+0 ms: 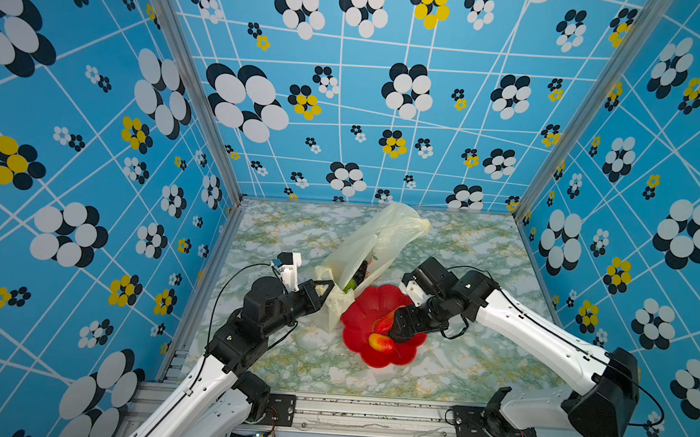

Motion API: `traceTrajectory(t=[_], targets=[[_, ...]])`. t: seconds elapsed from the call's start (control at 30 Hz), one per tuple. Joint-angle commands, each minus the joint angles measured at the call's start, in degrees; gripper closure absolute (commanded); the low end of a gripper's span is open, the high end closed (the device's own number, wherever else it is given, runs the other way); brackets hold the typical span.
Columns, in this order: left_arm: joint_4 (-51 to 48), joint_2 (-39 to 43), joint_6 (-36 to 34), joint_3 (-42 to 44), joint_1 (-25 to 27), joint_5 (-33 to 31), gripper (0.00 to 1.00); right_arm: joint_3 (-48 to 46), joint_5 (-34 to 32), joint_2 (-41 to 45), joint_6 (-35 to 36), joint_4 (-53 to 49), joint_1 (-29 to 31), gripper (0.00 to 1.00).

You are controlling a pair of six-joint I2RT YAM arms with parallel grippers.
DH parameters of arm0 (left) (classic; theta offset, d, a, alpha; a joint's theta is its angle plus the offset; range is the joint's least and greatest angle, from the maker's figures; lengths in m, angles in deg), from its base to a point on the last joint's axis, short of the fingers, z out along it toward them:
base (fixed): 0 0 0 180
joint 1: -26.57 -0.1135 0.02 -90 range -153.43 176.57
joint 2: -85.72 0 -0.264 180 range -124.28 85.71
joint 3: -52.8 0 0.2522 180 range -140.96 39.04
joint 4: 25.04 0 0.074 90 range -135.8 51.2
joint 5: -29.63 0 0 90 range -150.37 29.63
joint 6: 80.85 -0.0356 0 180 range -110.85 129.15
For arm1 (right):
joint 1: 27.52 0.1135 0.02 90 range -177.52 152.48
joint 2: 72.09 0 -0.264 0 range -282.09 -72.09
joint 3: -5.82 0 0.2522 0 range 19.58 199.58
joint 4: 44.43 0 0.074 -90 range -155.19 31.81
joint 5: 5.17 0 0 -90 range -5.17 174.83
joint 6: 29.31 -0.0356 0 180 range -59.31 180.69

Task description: Place the fruits into the plastic bag

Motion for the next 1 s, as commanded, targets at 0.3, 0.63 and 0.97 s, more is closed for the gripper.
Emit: traceTrajectory(t=[0.3, 0.63, 0.97], targets=[[-1.1, 0.6, -2.8, -1.5, -0.7, 1.3, 1.0, -1.2, -11.8, -8.0, 1.5, 0.9, 1.8, 0.01], [-1.6, 2.1, -2.9, -0.4, -1.1, 1.1, 1.0, 0.5, -16.9, -15.7, 6.1, 1.5, 1.9, 0.03], [-2.1, 2.7, -3.1, -0.2, -1.7, 1.4, 1.0, 1.2, -15.5, -19.6, 7.0, 4.1, 1.9, 0.03]])
